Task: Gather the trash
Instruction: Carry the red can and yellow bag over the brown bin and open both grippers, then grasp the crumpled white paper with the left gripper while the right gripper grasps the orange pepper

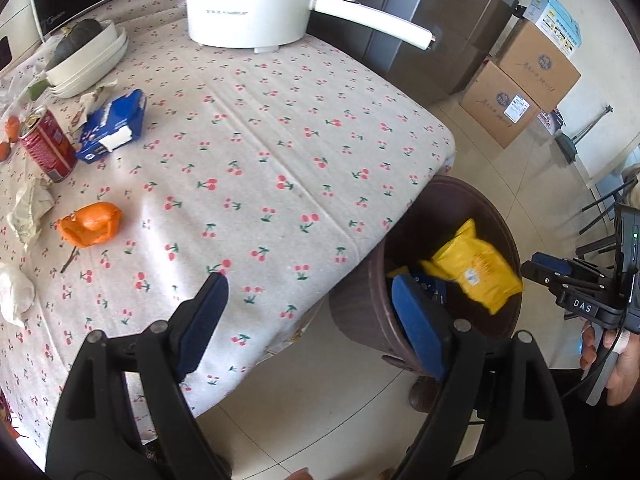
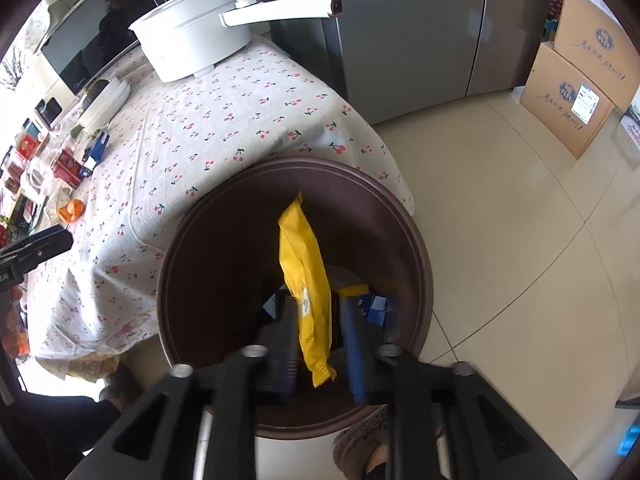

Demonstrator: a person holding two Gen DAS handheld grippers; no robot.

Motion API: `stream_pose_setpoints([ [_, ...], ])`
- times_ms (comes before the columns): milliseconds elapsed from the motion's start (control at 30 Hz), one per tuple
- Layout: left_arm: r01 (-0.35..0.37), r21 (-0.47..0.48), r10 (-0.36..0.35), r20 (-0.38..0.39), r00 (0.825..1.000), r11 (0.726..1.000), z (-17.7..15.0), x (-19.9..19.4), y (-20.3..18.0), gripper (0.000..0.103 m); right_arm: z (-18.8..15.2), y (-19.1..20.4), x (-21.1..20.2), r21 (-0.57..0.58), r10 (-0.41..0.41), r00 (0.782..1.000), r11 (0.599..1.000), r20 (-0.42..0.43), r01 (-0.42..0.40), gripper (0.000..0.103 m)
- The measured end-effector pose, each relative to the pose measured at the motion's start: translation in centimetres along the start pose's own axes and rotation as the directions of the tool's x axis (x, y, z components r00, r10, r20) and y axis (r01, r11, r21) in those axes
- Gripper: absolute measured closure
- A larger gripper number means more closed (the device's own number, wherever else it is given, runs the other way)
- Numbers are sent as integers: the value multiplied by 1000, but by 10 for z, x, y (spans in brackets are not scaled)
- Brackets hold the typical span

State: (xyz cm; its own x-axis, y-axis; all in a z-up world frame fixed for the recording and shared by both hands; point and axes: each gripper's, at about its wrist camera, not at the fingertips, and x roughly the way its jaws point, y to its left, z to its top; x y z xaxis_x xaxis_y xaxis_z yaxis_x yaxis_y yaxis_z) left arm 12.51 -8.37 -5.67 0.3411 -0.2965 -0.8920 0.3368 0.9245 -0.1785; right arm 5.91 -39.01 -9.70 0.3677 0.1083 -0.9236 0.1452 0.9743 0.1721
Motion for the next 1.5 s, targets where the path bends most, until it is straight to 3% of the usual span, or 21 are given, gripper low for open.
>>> stream_pose_setpoints([
  [33,-4,-7,4,5,1000,1000,-1,-3,5,19,1,3,-2,8,-6,1000,1000,11,6,38],
  [67,-10,-12,10,9,1000,1000,-1,-6,9,19,2,6,-4,15,-7,1000,1000,27,7,30],
  [467,-83,-126,90,44,995,988,-15,-38,81,13,34,80,-8,-90,19,998,996,66,-13,22],
  [900,-127,-310,150,53,987,942,-33,-63,161,6,60,179,0,-210,101,994,974,52,-88,16],
  [1133,-160,-418,202,56,978,894,-30,-74,213,5,70,216,21,-198,143,990,970,1,-140,16],
  [1333,-133,-506,152,-3,988,852,-22,-50,248,5,84,230,42,-161,150,988,975,-32,-154,16],
  [1500,-140,-565,173,4,985,813,-8,-36,276,5,97,235,55,-132,139,989,981,-41,-143,16],
])
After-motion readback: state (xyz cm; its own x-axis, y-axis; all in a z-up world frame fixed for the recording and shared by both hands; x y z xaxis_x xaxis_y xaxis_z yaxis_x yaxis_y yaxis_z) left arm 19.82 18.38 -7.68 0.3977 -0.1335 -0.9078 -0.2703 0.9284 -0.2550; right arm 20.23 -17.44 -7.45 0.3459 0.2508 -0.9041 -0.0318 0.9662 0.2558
